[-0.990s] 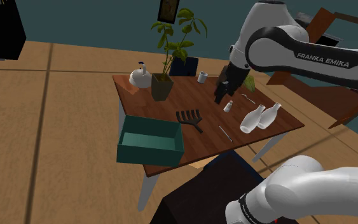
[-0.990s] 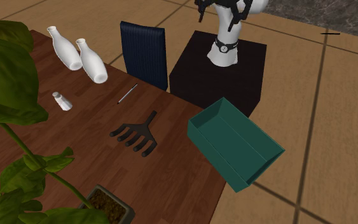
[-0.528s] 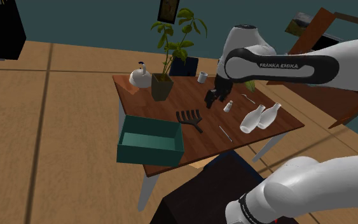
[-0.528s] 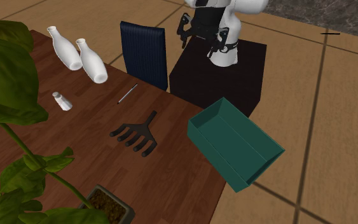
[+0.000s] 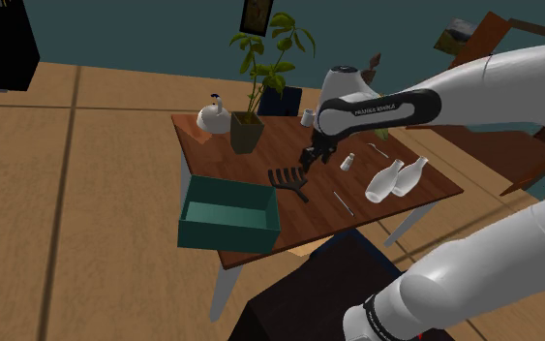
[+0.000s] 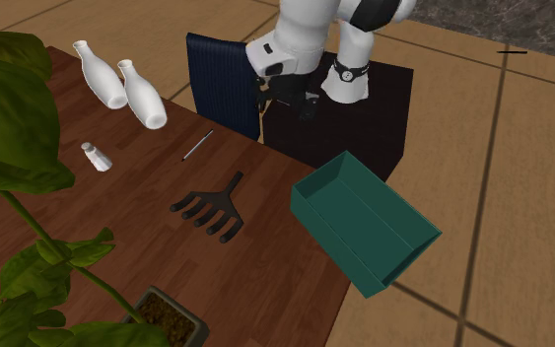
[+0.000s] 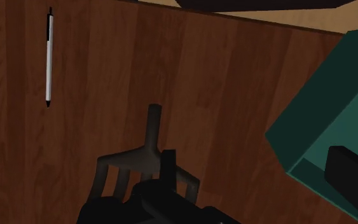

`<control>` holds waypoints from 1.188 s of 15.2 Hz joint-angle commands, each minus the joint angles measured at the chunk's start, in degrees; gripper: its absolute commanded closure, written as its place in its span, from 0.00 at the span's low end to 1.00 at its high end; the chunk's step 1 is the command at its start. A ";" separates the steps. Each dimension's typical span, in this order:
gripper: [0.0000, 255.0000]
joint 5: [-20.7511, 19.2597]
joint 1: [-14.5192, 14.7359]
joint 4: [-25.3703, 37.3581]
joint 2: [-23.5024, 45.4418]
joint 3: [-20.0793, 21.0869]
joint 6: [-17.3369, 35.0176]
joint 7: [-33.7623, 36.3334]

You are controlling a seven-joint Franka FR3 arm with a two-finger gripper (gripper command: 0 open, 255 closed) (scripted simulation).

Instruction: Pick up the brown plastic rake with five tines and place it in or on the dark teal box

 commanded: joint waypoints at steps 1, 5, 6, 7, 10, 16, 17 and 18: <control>0.00 -0.63 -0.76 1.65 4.62 -0.73 2.58 0.04; 0.00 -1.51 -1.90 5.22 13.30 -1.84 6.79 0.55; 0.00 -1.66 -2.18 6.27 15.49 -2.10 7.71 0.64; 0.00 -1.78 -2.45 7.39 17.68 -2.36 8.57 0.72; 0.00 -1.96 -3.25 11.10 24.26 -3.09 10.79 0.85; 0.00 -1.54 -5.01 20.19 37.44 -4.20 13.61 0.67; 0.00 -1.40 -5.34 21.93 39.64 -4.33 13.86 0.59; 0.00 -1.24 -5.68 23.73 41.84 -4.44 14.05 0.50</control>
